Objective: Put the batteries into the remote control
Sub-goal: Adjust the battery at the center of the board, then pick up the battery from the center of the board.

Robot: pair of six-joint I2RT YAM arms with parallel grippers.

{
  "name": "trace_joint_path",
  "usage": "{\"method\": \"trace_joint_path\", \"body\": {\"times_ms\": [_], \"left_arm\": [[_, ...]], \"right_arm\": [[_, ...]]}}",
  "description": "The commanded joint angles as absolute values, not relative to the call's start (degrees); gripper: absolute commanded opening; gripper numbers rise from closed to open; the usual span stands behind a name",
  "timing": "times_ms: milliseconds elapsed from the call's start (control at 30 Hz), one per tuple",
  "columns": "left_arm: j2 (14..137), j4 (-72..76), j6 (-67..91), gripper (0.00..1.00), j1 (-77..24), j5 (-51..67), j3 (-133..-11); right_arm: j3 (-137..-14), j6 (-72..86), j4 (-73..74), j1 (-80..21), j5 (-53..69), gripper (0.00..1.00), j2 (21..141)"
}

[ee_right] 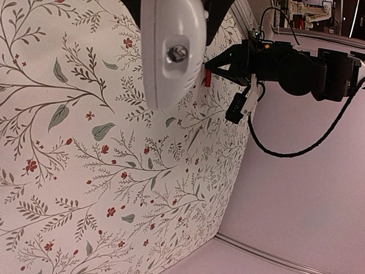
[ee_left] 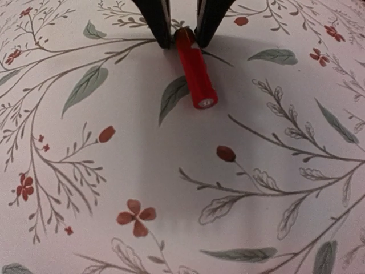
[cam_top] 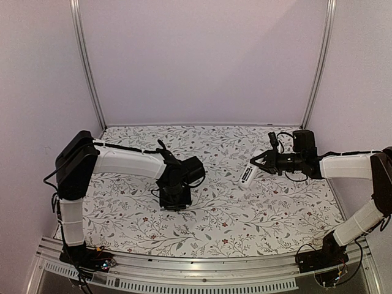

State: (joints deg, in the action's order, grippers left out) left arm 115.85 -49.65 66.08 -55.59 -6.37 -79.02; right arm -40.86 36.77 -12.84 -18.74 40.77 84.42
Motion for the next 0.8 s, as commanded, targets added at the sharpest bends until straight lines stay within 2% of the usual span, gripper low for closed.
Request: {"method": "trace_joint_path", "body": {"times_ms": [0,133,433,633,767], "left_arm": [[116.81,-48.97,59.45,0.23,-55.35,-9.15,-78.21],[118.23,-50.95,57.35,0.29,-54.76,-10.1,-80.22],[119.24,-51.46,56.06,0.32,-52.59,-10.32,-80.94],[120.5,-50.96,53.85,0.29,-52.49,-10.71,-82.27],[119.91,-48.79,52.35,0.2,-52.19,-10.31,-81.48]], "right_arm": [[-41.45,36.47,-12.57,-18.81,41.12,0.0,84.93],[-41.65,36.39,-12.57,-18.81,41.8,0.0,85.48],[-42.18,36.51,-12.95,-19.67,43.23,0.0,86.41],[-42.61,36.72,-13.62,-20.77,44.22,0.0,87.56],[-42.76,36.84,-13.99,-21.29,44.71,0.0,88.13]]}}
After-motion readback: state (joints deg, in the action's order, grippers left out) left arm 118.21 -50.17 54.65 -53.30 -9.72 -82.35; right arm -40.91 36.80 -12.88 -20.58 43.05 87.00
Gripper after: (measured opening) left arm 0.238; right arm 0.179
